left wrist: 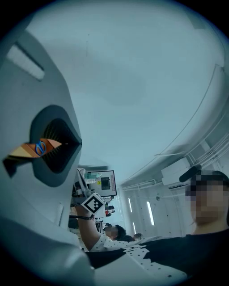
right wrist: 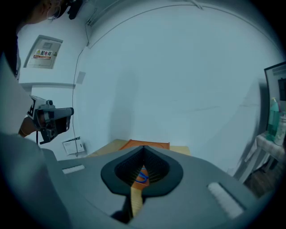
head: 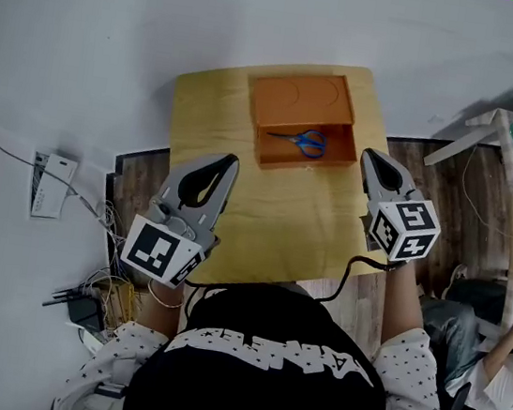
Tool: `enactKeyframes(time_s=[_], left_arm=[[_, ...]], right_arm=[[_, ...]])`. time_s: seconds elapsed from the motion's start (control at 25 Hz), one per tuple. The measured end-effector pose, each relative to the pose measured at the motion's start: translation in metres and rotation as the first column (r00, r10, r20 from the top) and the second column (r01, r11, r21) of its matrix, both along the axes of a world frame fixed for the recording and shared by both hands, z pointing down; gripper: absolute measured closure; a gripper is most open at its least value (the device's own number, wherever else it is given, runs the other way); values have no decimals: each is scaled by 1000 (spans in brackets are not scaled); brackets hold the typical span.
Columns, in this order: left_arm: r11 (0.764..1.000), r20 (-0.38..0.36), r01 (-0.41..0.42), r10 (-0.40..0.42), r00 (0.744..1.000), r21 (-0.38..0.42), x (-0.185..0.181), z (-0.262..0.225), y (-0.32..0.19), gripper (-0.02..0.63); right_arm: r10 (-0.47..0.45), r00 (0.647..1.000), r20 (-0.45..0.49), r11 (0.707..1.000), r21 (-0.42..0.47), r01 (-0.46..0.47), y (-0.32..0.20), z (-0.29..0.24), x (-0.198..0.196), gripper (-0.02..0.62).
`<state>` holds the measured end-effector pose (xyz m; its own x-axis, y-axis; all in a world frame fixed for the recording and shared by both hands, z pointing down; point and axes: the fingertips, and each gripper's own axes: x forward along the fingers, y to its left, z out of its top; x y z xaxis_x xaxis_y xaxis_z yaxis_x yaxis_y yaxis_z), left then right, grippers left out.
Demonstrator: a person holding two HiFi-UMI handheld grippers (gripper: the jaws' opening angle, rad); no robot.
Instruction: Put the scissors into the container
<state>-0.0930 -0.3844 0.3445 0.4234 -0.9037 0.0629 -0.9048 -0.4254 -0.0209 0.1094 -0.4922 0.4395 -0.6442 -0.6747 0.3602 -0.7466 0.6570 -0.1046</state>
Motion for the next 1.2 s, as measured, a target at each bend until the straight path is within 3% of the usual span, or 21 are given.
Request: enactKeyframes(time_s=[0.44,1.2], left_arm=[[999,10,-44,44,999,3,21,-3,2,606],[997,15,-71,71,997,6,29,-7,6,606]], right_arm=[[40,997,60,999,25,-42,18,-22,29,583],[48,998,50,997,64,-51,29,-36,37,583]])
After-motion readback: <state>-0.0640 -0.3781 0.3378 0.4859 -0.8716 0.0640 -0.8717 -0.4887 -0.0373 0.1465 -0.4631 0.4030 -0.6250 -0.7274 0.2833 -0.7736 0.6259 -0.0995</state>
